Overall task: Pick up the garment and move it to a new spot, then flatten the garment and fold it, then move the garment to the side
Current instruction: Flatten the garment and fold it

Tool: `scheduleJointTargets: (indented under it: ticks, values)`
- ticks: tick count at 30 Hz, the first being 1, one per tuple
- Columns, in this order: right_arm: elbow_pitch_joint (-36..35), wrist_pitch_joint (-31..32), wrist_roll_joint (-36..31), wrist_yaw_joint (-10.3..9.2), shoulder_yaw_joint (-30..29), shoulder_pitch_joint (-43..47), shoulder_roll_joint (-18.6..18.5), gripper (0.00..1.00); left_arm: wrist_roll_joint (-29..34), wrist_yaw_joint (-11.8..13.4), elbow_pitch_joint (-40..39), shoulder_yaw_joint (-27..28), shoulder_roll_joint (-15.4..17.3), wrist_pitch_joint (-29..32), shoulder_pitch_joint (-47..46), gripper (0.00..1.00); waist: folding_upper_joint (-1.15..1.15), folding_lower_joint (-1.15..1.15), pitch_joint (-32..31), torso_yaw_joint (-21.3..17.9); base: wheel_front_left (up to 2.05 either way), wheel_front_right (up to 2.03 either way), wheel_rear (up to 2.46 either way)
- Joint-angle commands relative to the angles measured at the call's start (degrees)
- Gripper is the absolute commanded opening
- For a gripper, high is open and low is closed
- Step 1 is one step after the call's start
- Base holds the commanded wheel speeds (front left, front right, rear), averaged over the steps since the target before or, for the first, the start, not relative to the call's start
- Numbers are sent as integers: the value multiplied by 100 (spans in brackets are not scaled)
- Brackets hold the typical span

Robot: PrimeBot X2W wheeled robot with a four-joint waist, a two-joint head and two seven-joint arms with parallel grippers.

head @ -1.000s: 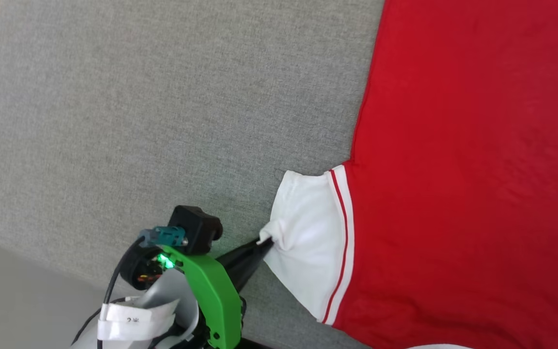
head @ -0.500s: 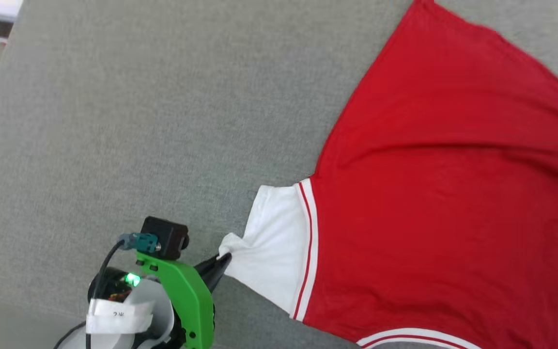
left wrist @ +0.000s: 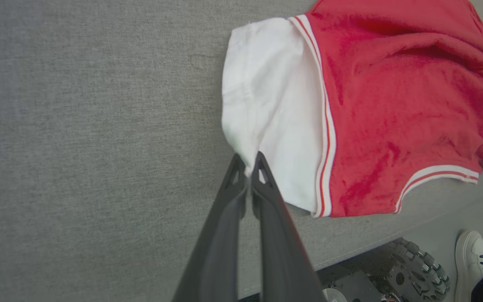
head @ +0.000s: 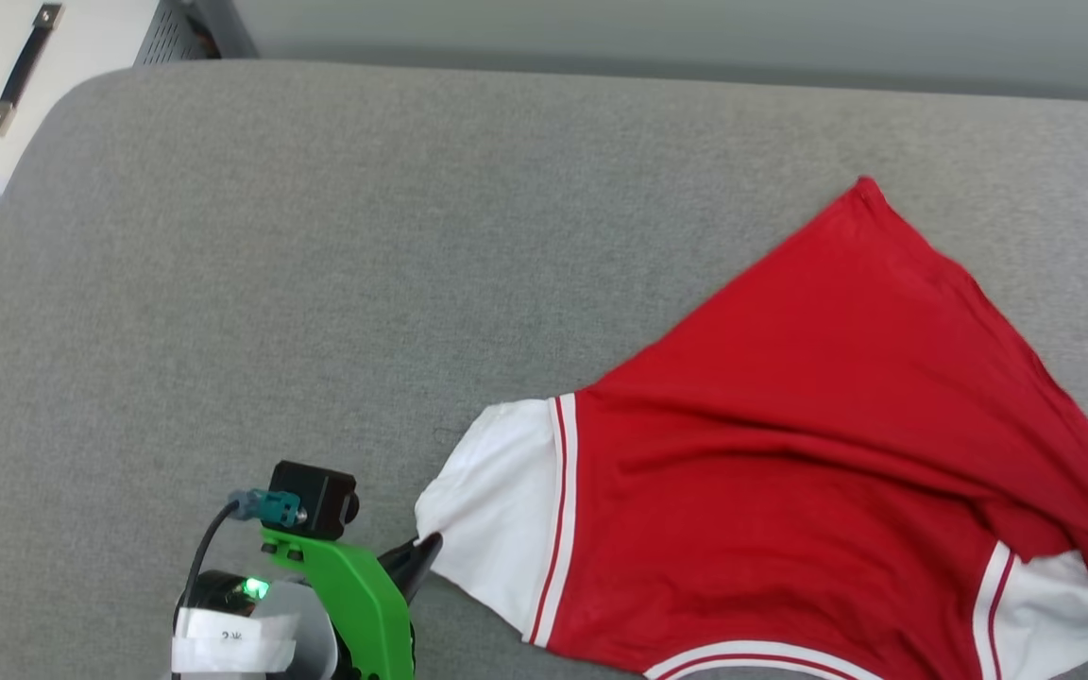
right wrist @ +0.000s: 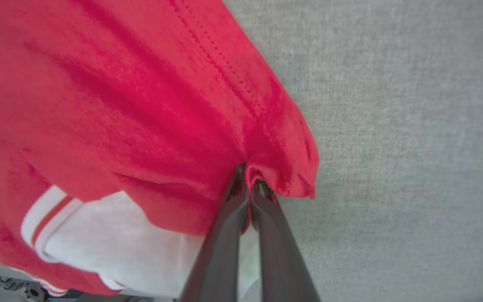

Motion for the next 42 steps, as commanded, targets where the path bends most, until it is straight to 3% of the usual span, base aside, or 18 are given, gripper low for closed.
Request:
scheduleJointTargets:
  ticks: [1,8,15,16,25,32,42]
  values:
    - [-59,-21,39,-6,-74,245,55,0,-30,32,13,-7,-29,-45,102,0,0,0,-288,-225,0,0,0]
    - [-367,-62,78,-6,-369,1093,283,0,-54,65,134,19,-197,-233,105,0,0,0,-376,-216,0,0,0]
    - [-576,10,61,-6,-311,1180,340,0,-57,-2,195,-30,-270,-274,44,0,0,0,-343,-234,0,0,0]
    - [-640,0,53,-6,-262,1171,291,100,-54,-6,195,-26,-265,-277,32,0,0,0,-334,-232,0,0,0]
    - [-1543,391,384,-6,-49,680,-128,100,52,52,-88,-5,-151,-239,-66,0,0,0,-88,-60,0,0,0]
    - [-2136,1024,363,-6,162,-439,-223,100,188,89,-386,-45,-208,-218,-297,0,0,0,423,294,0,0,0]
    - [-1526,1673,-203,-6,575,-1986,-413,100,502,80,-558,-194,-369,-310,-648,0,0,0,1144,872,0,0,0]
